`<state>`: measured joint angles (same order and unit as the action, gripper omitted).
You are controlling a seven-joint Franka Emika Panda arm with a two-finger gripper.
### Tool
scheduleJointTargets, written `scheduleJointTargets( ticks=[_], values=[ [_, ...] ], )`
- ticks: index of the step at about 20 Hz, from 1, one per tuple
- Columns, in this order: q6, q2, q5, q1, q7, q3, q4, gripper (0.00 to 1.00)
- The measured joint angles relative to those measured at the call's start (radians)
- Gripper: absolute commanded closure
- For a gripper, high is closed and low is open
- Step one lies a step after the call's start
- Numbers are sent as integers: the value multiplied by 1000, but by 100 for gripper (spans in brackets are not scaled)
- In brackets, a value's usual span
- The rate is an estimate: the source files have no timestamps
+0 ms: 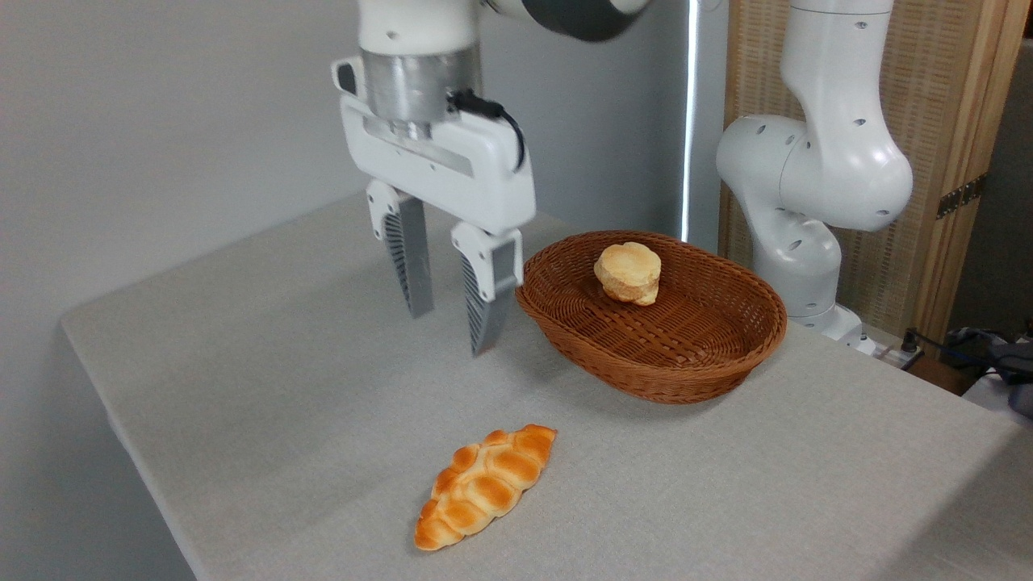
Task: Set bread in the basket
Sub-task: 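Move the open gripper over the braided bread roll and lower it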
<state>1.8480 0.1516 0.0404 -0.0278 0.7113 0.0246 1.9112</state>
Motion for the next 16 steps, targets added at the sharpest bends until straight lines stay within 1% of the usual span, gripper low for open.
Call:
scheduleJointTargets(
  ticks=[3,8,10,14,16],
  values=[
    [106,25,0,3,0,0,103,0],
    [285,24,0,3,0,-2,227,0],
    [324,22,0,3,0,-2,259,0],
    [346,17,-1,3,0,-2,299,0],
    [346,15,-26,3,0,-2,305,0]
  ],
)
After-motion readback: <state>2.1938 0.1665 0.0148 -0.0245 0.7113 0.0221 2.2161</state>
